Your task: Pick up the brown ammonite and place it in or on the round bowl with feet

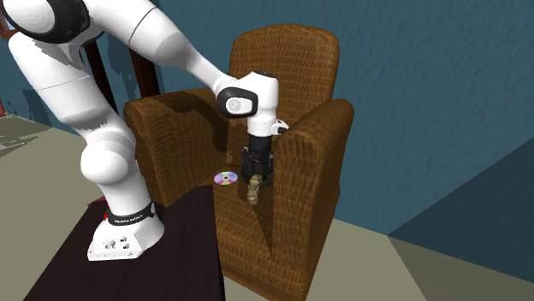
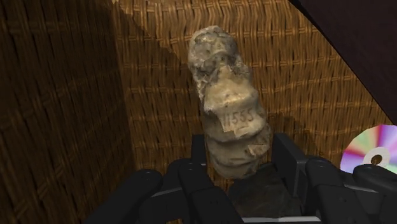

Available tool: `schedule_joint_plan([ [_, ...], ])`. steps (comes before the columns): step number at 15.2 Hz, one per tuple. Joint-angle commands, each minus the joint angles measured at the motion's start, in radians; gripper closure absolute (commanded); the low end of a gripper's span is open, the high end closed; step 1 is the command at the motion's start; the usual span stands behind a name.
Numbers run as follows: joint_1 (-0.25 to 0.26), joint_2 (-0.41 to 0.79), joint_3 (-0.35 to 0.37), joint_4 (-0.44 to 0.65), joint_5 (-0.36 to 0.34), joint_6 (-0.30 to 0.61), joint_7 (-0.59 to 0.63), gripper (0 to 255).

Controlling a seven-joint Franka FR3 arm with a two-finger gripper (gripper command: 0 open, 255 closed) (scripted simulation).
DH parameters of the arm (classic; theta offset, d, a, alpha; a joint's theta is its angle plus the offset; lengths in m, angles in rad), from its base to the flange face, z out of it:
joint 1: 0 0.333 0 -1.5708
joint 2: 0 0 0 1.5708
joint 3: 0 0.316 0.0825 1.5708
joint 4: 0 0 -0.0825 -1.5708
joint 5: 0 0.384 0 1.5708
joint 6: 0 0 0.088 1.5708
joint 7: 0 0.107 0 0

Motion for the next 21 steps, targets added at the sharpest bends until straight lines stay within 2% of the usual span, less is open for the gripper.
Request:
schedule_joint_plan([
  [1,-0.002,-0.02,0.001,0.01,-0.005,-0.03,0.004,255],
  [9,-0.006,-0.082,0.01,0.066,-0.016,-0.146,0.018,255],
  [21,0.131,0.072,0.18,0.292,0.07,-0.21,0.27,255],
])
